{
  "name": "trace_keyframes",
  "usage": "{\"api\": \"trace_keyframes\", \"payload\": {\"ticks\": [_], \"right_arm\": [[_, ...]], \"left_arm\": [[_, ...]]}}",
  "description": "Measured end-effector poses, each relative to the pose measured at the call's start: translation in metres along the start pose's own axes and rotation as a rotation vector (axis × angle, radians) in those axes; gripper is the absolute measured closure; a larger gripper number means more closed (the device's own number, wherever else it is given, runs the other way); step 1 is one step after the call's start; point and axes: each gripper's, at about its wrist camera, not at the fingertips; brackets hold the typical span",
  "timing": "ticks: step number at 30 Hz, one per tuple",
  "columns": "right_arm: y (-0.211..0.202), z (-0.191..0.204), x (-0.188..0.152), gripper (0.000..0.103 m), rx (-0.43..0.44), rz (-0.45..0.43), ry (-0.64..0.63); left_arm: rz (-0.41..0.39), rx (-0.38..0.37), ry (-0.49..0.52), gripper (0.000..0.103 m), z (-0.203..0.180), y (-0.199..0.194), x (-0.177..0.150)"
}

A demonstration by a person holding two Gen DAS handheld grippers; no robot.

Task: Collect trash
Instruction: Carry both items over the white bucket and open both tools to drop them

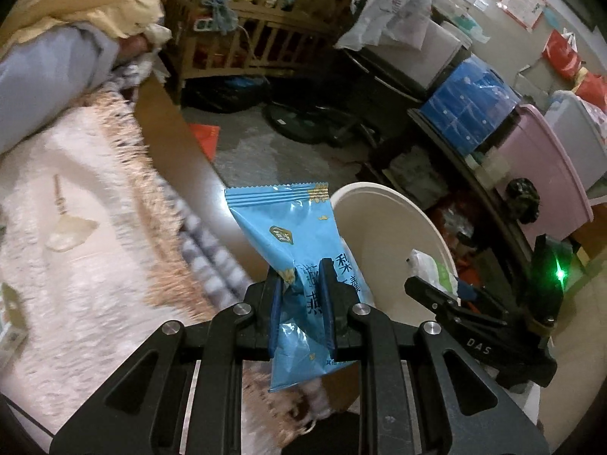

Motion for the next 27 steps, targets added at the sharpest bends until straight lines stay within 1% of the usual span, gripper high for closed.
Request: {"api": "trace_keyframes", "payload": {"ticks": [7, 10, 12, 13, 15, 16, 17, 19, 21, 27], "right_arm": [[0.001, -0.026, -0.002, 0.033, -0.024, 0.003, 0.048], [0.002, -0.033, -0.001, 0.032, -0.030, 0.001, 0.062], [0.002, -0.038, -0.001, 0.030, -0.030, -0.003, 0.078], [0.002, -0.040, 0.000, 0.026, -0.031, -0.007, 0.088], [0.000, -0.045, -0.001, 0.023, -0.028, -0.017, 0.116], [0.000, -0.046, -0.001, 0.023, -0.025, -0.022, 0.122], [-0.001, -0.047, -0.001, 0.023, -0.023, -0.029, 0.128], [-0.001, -0.048, 0.000, 0.021, -0.022, -0.032, 0.131], [0.000, -0.046, 0.001, 0.021, -0.020, -0.030, 0.130], [0.002, -0.038, -0.003, 0.021, -0.005, -0.014, 0.111]], "left_arm": [[0.026, -0.039, -0.009, 0.087, -0.015, 0.021, 0.003], [0.032, -0.070, -0.024, 0.087, -0.019, 0.028, 0.004], [0.042, -0.090, -0.033, 0.087, -0.023, 0.033, 0.004], [0.048, -0.100, -0.038, 0.087, -0.024, 0.035, 0.004], [0.050, -0.127, -0.039, 0.083, -0.026, 0.038, 0.005], [0.054, -0.141, -0.033, 0.078, -0.027, 0.038, 0.005], [0.061, -0.153, -0.029, 0.066, -0.029, 0.040, 0.004], [0.062, -0.164, -0.034, 0.052, -0.028, 0.040, 0.003], [0.068, -0.169, -0.039, 0.052, -0.026, 0.039, 0.003], [0.066, -0.142, -0.050, 0.052, -0.013, 0.031, 0.001]]}}
Point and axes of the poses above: each gripper's, at about its wrist camera, not at the fingertips, and y roughly the way its jaws point, z to its left, x to its top, and after that the axes turned 12 degrees about -y, right-handed
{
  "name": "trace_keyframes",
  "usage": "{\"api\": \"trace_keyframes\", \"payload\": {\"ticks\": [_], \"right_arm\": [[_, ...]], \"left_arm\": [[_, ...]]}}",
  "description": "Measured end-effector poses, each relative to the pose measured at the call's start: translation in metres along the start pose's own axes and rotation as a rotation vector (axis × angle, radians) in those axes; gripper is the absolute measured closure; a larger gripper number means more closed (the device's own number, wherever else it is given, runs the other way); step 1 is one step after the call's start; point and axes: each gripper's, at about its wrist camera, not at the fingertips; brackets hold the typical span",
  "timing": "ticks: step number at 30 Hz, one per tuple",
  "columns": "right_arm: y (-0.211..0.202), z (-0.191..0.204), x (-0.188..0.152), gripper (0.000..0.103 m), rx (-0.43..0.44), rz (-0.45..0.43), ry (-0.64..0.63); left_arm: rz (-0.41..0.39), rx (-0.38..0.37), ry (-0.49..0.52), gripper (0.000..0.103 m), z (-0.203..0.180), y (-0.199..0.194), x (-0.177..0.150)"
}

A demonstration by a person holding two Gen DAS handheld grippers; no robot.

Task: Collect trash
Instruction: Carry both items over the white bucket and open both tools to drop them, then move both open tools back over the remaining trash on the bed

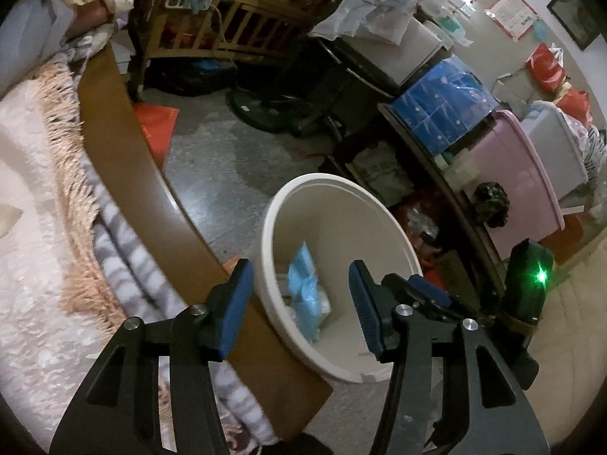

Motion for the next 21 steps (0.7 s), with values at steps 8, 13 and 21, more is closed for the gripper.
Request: {"api": "trace_keyframes", "payload": {"ticks": [8, 13, 21], "right_arm": [[0.004, 0.026, -0.002, 0.021, 0.032, 0.015, -0.047], [0.009, 0.053, -0.005, 0.021, 0.061, 0.030, -0.092], [0.012, 0.105, -0.006, 0.021, 0.122, 0.035, -0.177]], "left_arm": [[-0.089, 0.128, 0.010, 0.052, 0.022, -0.031, -0.009], [-0.125, 0.211, -0.002, 0.052, 0.046, -0.048, -0.015], [-0.176, 0.307, -0.046, 0.052, 0.088, -0.082, -0.024]]}}
Point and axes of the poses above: each gripper's, at about its wrist camera, not at the fingertips, and y roughly the way its jaws point, z to its left, x to its top, and after that the axes turned 12 degrees about -y, right-handed
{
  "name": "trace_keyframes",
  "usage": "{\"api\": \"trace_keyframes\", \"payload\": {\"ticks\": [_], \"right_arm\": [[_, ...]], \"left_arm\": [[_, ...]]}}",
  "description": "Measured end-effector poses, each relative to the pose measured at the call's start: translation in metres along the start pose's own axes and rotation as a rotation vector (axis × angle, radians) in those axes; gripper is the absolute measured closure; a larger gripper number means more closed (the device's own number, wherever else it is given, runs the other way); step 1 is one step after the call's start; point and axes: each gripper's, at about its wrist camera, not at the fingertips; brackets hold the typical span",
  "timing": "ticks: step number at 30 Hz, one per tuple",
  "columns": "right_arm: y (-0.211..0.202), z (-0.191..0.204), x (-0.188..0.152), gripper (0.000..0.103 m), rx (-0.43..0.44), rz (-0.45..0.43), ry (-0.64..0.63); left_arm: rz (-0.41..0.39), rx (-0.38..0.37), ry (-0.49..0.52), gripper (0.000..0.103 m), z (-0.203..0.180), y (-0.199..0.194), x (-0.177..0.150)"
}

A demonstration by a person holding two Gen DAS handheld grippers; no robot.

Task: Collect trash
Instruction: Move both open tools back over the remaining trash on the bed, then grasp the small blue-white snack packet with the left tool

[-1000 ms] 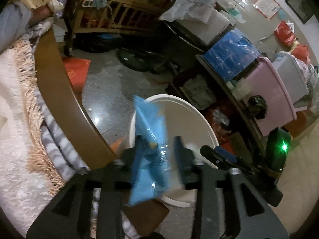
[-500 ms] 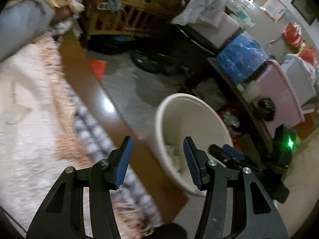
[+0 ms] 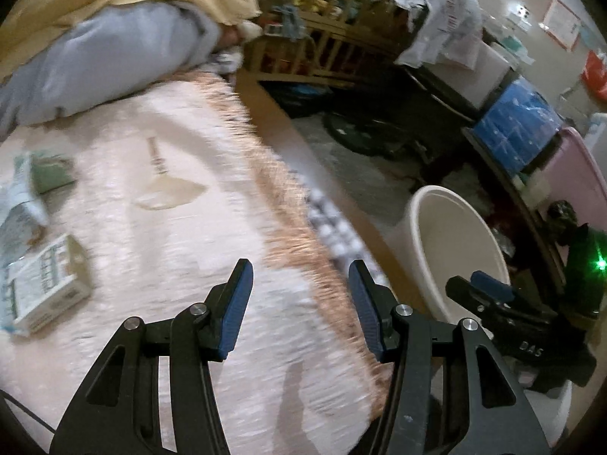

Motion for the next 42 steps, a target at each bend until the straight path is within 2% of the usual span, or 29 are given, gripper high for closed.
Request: {"api": "trace_keyframes", "payload": {"ticks": [11, 20, 24, 28, 33, 34, 35, 38, 42], "right_arm": [[0.027, 0.098, 0.011, 0.021, 0.114, 0.042, -0.167], [0.053, 0.185, 0.012, 0.021, 0.204, 0.090, -0.316], [0.064, 0.219, 0.013, 0.021, 0.240, 0.101, -0.374], [0.076, 0.241, 0.017, 0.021, 0.272, 0.118, -0.401], [0.084, 0.257, 0.021, 0.021, 0.294, 0.126, -0.418], [0.086, 0.259, 0.023, 0.021, 0.296, 0.125, -0.418], [0.087, 0.260, 0.024, 0.021, 0.298, 0.124, -0.418], [0.090, 0.265, 0.029, 0.021, 0.315, 0.121, -0.422], [0.103, 0.275, 0.039, 0.021, 0.307, 0.127, -0.432]], "left_arm": [[-0.060, 0.140, -0.093, 0.052, 0.094, -0.047, -0.007], [-0.101, 0.261, -0.275, 0.052, 0.207, -0.085, -0.012], [-0.095, 0.287, -0.366, 0.052, 0.252, -0.090, -0.016], [-0.058, 0.270, -0.407, 0.052, 0.273, -0.079, -0.011], [-0.032, 0.195, -0.418, 0.053, 0.276, -0.057, 0.000], [-0.023, 0.194, -0.410, 0.058, 0.274, -0.053, 0.002], [-0.016, 0.195, -0.405, 0.073, 0.274, -0.049, 0.002], [-0.012, 0.170, -0.392, 0.078, 0.273, -0.048, 0.000], [-0.023, 0.160, -0.379, 0.080, 0.275, -0.068, -0.007]]}}
Point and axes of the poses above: each gripper's, at about its wrist camera, not at the fingertips, and y roughly the way its jaws point, z to its left, x to its top, and after that the axes turned 12 degrees about -y, right-handed
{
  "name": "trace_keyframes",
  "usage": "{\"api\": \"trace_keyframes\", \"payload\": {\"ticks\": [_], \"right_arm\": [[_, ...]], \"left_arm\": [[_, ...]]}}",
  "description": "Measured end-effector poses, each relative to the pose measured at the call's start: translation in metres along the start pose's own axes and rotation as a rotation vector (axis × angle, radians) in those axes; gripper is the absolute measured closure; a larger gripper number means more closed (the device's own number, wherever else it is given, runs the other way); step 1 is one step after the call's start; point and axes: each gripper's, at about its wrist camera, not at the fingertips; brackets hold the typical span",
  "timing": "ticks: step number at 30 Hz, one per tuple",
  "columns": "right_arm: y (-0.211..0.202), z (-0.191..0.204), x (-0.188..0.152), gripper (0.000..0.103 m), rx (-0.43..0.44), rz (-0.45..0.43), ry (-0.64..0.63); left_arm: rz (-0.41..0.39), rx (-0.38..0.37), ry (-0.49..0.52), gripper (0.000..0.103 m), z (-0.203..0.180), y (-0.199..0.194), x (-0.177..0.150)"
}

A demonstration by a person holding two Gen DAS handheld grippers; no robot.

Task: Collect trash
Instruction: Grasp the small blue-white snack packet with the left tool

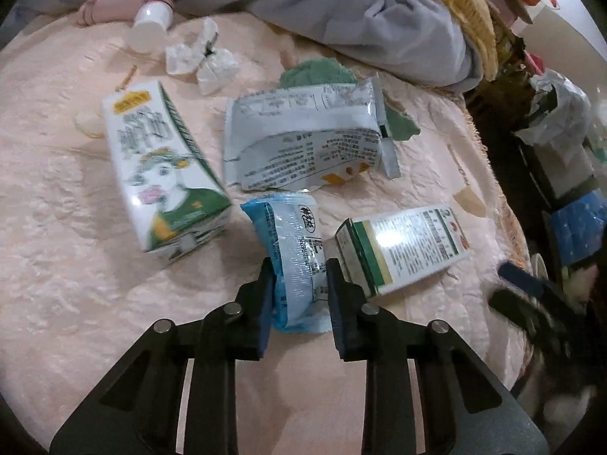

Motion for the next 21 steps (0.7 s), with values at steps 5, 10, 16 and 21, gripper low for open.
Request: {"api": "trace_keyframes", "payload": {"ticks": [5, 10, 16, 21], "right_arm": [[0.014, 0.005, 0.021, 0.021, -0.005, 0.010, 0.002], [0.024, 0.017, 0.008, 0.021, -0.023, 0.103, -0.049], [0.031, 0.001, 0.007, 0.021, -0.123, 0.115, -0.074], [0.036, -0.022, 0.040, 0.021, -0.225, 0.044, -0.051]], "left_arm": [[-0.064, 0.041, 0.036, 0.080, 0.001, -0.020, 0.003], [-0.071, 0.041, 0.060, 0.080, -0.015, -0.006, 0.016], [-0.019, 0.031, 0.094, 0.080, -0.035, 0.019, 0.024], [0.083, -0.064, 0.158, 0.080, -0.047, 0.015, -0.008]]}}
Point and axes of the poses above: each gripper's, at about its wrist camera, not at the fingertips, and y roughly the way its jaws point, z to its left, x to its top, and after that the axes turned 12 degrees about -y, right-handed
